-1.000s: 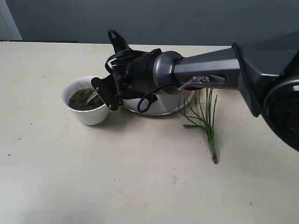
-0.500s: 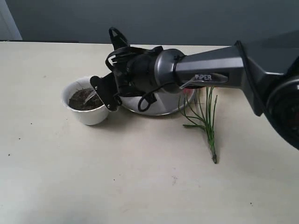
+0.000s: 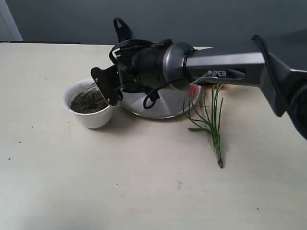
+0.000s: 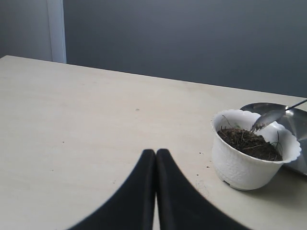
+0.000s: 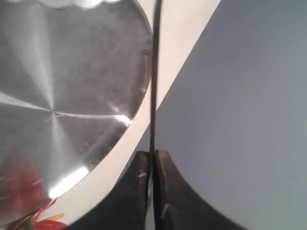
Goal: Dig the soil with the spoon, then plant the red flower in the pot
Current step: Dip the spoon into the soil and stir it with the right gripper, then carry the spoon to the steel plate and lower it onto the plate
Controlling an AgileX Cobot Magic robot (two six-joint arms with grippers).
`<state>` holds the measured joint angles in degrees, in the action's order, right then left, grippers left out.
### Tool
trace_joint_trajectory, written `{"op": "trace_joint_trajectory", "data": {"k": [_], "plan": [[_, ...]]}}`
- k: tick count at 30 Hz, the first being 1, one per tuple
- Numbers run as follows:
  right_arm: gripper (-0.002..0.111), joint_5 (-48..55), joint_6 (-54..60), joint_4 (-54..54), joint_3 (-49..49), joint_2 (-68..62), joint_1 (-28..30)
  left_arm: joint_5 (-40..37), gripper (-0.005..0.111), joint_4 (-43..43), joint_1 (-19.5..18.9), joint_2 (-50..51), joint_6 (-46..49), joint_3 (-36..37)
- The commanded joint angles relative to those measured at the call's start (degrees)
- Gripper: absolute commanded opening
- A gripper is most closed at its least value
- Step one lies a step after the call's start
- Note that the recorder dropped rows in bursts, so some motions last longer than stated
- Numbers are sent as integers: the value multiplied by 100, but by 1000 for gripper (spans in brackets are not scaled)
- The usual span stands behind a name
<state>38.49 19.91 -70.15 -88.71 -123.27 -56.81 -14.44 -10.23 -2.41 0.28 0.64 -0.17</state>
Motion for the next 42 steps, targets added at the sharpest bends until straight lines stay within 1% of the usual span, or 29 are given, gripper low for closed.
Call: {"op": "trace_joint_trajectory", "data": {"k": [1, 8, 13, 15, 18, 21, 24, 25, 27, 28, 29, 30, 31, 32, 33, 34, 35, 40, 42], "plan": [[-1, 29, -52, 37, -34, 51, 25, 71, 0, 9, 37, -28, -6, 17], [-1, 29, 1, 37, -34, -213, 25, 71, 0, 9, 37, -28, -6, 17], [-1, 167, -87, 14, -34, -126, 25, 71, 0, 9, 37, -28, -6, 17], [-1, 160, -553, 11, -34, 121, 25, 71, 0, 9, 37, -28, -6, 17], [-1, 97, -948, 145, -34, 490, 25, 71, 0, 9, 37, -28, -6, 17], [-1, -19, -889, 524, -34, 644, 25, 71, 0, 9, 37, -28, -6, 17], [-1, 50, -97, 867, -34, 497, 25, 71, 0, 9, 37, -28, -6, 17], [-1, 64, -97, 867, -34, 473, 25, 71, 0, 9, 37, -28, -6, 17], [-1, 94, -721, 826, -34, 412, 96, 71, 0, 9, 37, -28, -6, 17], [-1, 93, -1437, 723, -34, 436, 247, 71, 0, 9, 37, -28, -6, 17], [-1, 123, -1739, 787, -34, 489, 427, 71, 0, 9, 37, -28, -6, 17], [-1, 140, -1753, 896, -34, 516, 543, 71, 0, 9, 37, -28, -6, 17], [-1, 135, -1753, 1283, -34, 557, 798, 71, 0, 9, 37, -28, -6, 17], [-1, 123, -1753, 1536, -34, 582, 936, 71, 0, 9, 37, -28, -6, 17], [-1, 35, -1725, 2057, -34, 608, 1178, 71, 0, 9, 37, -28, -6, 17], [-1, -53, -1658, 2405, -34, 606, 1303, 71, 0, 9, 37, -28, -6, 17], [-1, -253, -1308, 3210, -34, 619, 1520, 71, 0, 9, 37, -28, -6, 17], [-1, -613, 538, 6118, -34, 578, 2040, 71, 0, 9, 37, -28, -6, 17], [-1, -613, 939, 6948, -34, 545, 2209, 71, 0, 9, 37, -28, -6, 17]]}}
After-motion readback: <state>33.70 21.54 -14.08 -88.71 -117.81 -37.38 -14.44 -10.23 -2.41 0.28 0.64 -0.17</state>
